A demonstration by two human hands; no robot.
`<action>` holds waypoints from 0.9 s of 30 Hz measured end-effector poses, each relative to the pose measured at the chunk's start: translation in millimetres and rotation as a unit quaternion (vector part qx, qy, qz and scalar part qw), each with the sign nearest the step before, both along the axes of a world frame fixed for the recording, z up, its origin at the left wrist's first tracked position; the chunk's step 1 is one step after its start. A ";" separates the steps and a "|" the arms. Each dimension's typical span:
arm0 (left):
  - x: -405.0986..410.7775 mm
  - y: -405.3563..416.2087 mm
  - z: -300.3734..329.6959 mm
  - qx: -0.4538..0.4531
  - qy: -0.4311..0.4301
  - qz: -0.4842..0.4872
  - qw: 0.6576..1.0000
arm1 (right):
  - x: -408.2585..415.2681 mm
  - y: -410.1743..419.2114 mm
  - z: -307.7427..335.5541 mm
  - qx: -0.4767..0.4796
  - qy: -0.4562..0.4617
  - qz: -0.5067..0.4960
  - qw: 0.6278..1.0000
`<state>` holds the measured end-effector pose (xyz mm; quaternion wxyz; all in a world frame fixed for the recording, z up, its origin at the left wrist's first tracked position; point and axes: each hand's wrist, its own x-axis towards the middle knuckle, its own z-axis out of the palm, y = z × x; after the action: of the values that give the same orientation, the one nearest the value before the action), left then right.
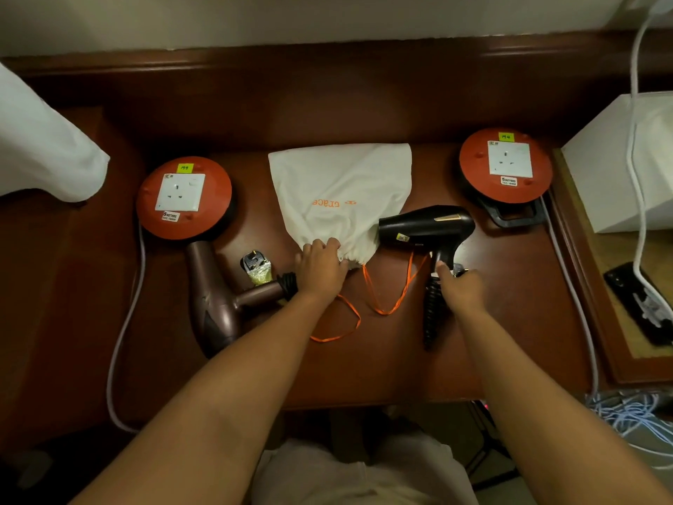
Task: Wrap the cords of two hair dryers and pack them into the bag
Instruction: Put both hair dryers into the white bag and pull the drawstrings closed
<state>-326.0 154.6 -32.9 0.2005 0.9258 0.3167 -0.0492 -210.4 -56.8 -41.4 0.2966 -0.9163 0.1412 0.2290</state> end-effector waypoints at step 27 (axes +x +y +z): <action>22.2 28.3 53.9 -0.151 -0.162 0.148 0.964 | -35.5 163.2 62.8 0.180 -0.215 0.308 0.909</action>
<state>-303.9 182.9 21.0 0.3916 0.8232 0.4024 0.0842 -245.9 106.4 21.4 0.3943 -0.8723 -0.2592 0.1282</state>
